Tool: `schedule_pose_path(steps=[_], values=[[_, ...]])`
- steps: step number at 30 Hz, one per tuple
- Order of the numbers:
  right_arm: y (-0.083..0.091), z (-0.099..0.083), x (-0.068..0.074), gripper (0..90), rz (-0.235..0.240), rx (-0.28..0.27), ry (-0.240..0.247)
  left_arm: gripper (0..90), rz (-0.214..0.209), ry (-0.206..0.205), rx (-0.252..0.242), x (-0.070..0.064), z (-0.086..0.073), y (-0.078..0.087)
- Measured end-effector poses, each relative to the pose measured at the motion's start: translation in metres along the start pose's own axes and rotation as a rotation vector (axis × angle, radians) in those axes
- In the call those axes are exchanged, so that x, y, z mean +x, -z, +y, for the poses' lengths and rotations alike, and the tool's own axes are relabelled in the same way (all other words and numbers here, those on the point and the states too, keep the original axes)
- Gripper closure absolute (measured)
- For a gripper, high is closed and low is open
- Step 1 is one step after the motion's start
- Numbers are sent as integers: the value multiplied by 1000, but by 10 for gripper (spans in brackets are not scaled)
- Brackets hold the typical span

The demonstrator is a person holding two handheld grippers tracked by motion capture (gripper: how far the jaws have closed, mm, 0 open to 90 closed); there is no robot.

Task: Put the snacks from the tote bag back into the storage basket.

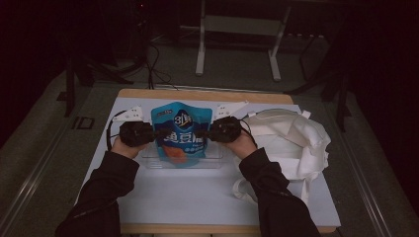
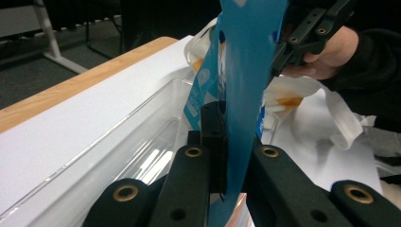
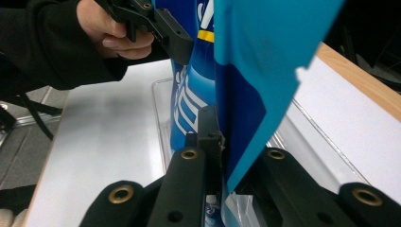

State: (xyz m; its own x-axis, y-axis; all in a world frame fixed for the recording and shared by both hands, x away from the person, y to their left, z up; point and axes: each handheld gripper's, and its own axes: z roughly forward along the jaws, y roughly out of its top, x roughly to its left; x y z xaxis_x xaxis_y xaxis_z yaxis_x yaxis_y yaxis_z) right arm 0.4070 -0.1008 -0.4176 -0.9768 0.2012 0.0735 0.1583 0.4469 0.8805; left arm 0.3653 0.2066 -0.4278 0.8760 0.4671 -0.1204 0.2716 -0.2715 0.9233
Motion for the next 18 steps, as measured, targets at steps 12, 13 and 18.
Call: schedule_pose_path(steps=[12,13,18], values=[[7,7,2,609,-41,-3,15,734,61,9,28,-6,3,5],[8,8,2,538,-48,0,14,654,74,10,34,-7,4,6],[13,8,2,388,-84,1,12,382,98,44,7,-8,6,10]])
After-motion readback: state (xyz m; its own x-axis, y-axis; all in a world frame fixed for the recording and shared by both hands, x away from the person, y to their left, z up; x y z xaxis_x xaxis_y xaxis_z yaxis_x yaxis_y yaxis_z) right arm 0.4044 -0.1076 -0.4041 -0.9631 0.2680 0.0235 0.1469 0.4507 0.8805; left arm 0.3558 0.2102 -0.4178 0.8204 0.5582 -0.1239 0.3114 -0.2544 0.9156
